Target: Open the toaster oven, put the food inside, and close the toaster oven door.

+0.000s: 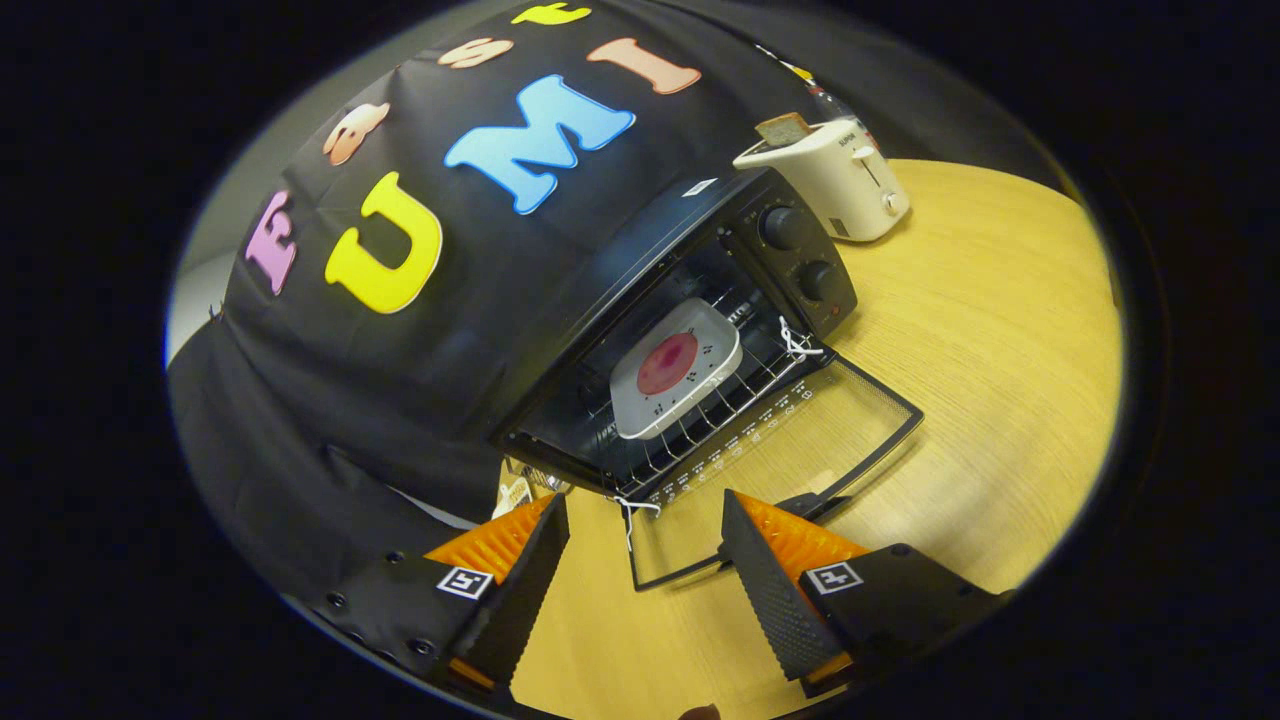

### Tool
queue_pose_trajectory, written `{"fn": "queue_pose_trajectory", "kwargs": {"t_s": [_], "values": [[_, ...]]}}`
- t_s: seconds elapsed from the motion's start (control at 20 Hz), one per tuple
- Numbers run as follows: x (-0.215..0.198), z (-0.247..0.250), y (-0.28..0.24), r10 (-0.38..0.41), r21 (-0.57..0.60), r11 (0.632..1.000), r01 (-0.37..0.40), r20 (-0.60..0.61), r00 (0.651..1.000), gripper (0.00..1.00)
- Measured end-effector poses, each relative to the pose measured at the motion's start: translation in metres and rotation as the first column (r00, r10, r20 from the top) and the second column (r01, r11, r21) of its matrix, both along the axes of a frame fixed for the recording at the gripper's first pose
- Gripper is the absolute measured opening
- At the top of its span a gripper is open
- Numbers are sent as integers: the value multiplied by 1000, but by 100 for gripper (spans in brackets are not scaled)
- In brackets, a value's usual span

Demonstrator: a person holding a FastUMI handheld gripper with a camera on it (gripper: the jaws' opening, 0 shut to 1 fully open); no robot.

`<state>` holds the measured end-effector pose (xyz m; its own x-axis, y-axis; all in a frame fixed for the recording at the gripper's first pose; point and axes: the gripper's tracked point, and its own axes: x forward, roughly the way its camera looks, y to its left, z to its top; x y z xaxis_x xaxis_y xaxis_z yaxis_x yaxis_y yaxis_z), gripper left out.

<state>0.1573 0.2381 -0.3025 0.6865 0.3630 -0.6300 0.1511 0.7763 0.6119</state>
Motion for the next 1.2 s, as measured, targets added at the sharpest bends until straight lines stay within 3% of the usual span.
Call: {"fn": "queue_pose_trajectory", "kwargs": {"t_s": [0.2, 0.65, 0.95, 1.2], "values": [[-12, -9, -11, 107, -155, 983, -102, 25, 994, 98], [-46, -58, -19, 307, -371, 872, -321, -97, 947, 98], [-54, -102, -17, 352, -426, 805, -413, -218, 910, 98], [-51, -123, -18, 331, -462, 779, -424, -272, 904, 98]]}}
